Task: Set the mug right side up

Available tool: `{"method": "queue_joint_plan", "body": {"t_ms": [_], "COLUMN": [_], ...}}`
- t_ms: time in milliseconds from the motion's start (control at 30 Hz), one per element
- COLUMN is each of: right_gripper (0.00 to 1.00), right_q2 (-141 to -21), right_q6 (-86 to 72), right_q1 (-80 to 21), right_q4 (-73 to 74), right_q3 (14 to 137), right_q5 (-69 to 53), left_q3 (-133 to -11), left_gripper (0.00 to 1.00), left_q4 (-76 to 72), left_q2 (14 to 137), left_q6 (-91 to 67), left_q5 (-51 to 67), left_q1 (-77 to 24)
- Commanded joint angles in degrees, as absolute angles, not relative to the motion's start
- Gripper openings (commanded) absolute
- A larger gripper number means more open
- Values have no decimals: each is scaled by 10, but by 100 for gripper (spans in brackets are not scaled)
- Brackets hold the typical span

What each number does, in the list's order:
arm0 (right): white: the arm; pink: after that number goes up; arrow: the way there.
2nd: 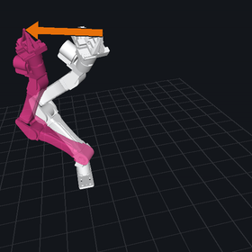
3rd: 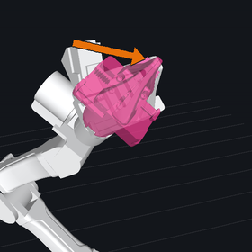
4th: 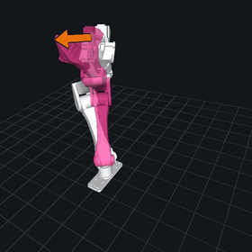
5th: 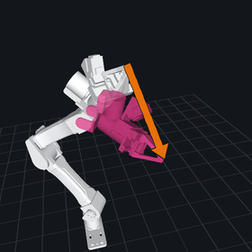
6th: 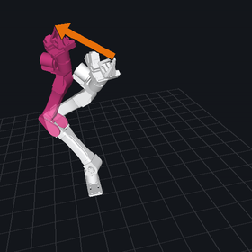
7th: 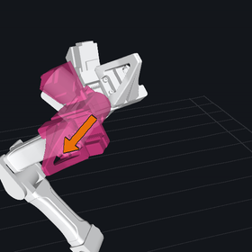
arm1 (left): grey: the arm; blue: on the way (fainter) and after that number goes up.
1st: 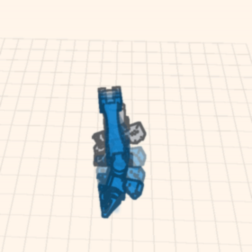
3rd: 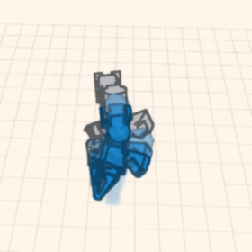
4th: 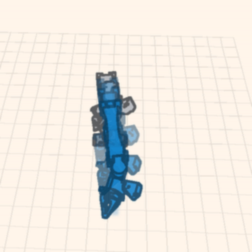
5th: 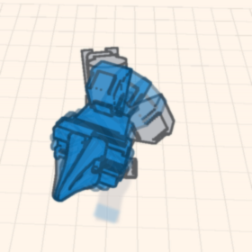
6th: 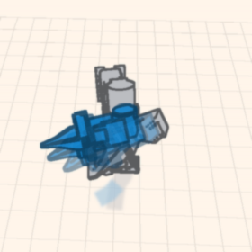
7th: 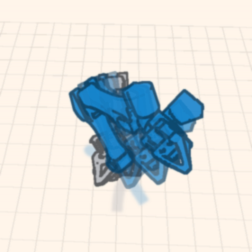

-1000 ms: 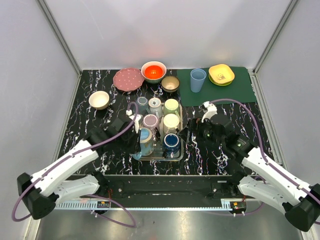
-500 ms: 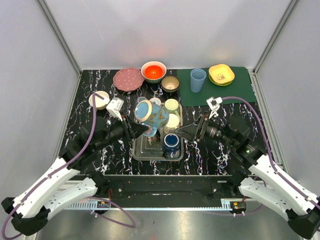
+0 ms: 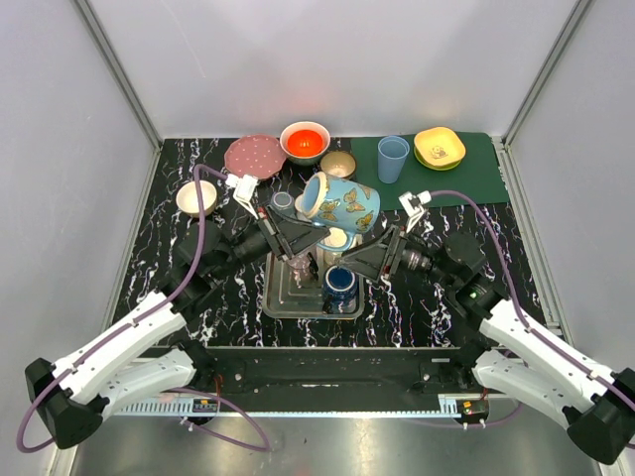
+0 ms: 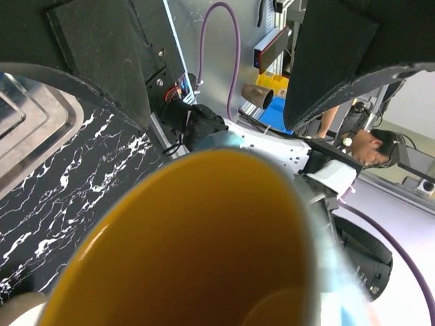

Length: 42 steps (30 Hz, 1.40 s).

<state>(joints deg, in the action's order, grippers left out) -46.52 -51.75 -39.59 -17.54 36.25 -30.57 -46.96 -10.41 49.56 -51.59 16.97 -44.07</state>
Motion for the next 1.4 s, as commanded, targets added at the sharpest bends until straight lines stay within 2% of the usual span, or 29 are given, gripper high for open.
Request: {"method": "queue_joint_plan", "body": {"t_ms": [0, 267, 333, 467, 500, 567, 600, 733, 800, 933, 1033, 1100, 1367], "right_gripper": [84, 77, 72, 47, 30, 3, 0, 0, 0, 0, 0, 0, 0], "right_q2": [-492, -540, -553, -577, -581, -579, -573, -538, -506, -460, -437, -426, -410], "right_q6": [-523, -530, -529, -533, -533, -535, -533, -476, -448, -376, -352, -344, -331], "right_q1": [-395, -396, -395, -395, -396, -394, -395, -390, -390, -388, -389, -388, -388], "right_q4": [-264, -380, -390, -414, -418, -423, -419, -338, -262, -122, -68, -29, 45], "right_q3": [364, 374, 381, 395, 396, 391, 390, 411, 434, 479, 509, 523, 546], "right_q5": [-273, -243, -240, -248, -248, -243, -236, -228, -218, -198, -169, -156, -93], "left_q3": [-464, -427, -422, -416, -414, -410, -408, -410, -417, -433, -436, -433, -432], "left_gripper": [0, 0, 0, 0, 0, 0, 0, 1, 13, 44, 57, 51, 54], "left_q4": [-300, -327, -328, -329, -330, -328, -327, -262, -225, -157, -149, -161, -209], "left_q2": [489, 483, 483, 483, 483, 483, 483, 471, 462, 447, 449, 457, 496], "left_q6": [-565, -587, -589, -591, -591, -592, -590, -562, -535, -511, -512, -516, -534], "left_q5": [205, 221, 226, 238, 240, 247, 250, 232, 219, 193, 202, 212, 242], "left_q1": [-440, -441, -441, -441, -441, -441, -441, -439, -434, -399, -368, -359, -353]}}
